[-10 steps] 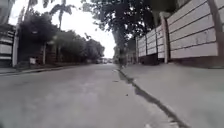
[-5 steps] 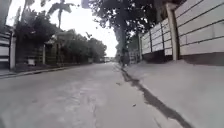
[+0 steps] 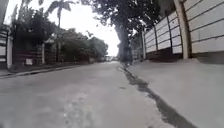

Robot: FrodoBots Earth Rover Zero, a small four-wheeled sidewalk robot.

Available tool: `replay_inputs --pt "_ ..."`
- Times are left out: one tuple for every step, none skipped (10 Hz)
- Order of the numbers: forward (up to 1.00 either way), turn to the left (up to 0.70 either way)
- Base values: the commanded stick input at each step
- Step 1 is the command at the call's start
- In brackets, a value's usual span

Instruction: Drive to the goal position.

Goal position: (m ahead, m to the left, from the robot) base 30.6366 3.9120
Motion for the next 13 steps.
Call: replay_inputs --pt "1.00 0.00" --pt "1.00 0.00" --pt "1.00 0.00" --pt "1.00 0.00" --pt "1.00 -0.01" --pt "1.00 -0.03" --pt "1.00 -0.03" --pt "1.00 -0.03" --pt "1.00 -0.03" --pt "1.00 -0.03" --pt "1.00 -0.03" --pt "1.00 -0.03" --pt "1.00 -0.03"
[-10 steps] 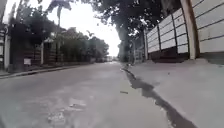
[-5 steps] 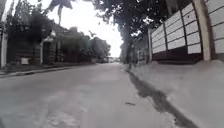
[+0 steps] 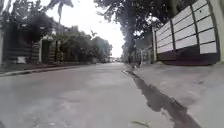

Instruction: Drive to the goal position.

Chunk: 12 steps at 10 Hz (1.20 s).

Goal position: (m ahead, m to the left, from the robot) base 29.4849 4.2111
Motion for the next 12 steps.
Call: replay_inputs --pt "1.00 -0.03" --pt "1.00 -0.03" --pt "1.00 -0.03" --pt "1.00 -0.02" --pt "1.00 -0.02" --pt "1.00 -0.02" --pt "1.00 -0.02" --pt "1.00 -0.02" --pt "1.00 -0.02" --pt "1.00 -0.02" --pt "1.00 -0.02" --pt "1.00 -0.02"
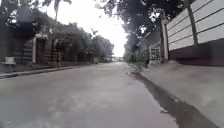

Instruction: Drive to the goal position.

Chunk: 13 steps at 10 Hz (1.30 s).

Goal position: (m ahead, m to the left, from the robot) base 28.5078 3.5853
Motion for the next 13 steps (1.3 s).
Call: replay_inputs --pt "1.00 -0.02" --pt "1.00 -0.02" --pt "1.00 -0.03" --pt "1.00 -0.02" --pt "1.00 -0.02" --pt "1.00 -0.02" --pt "1.00 -0.02" --pt "1.00 -0.40" --pt "1.00 -0.40" --pt "1.00 -0.38" --pt "1.00 -0.22" --pt "1.00 -0.03" --pt "1.00 -0.02"
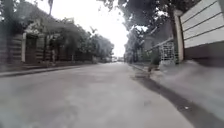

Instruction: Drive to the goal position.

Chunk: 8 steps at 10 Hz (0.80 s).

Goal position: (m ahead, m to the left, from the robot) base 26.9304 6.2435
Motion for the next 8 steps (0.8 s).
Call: replay_inputs --pt "1.00 -0.02" --pt "1.00 0.00" --pt "1.00 0.00" --pt "1.00 0.00" --pt "1.00 0.00" --pt "1.00 0.00" --pt "1.00 0.00" --pt "1.00 0.00"
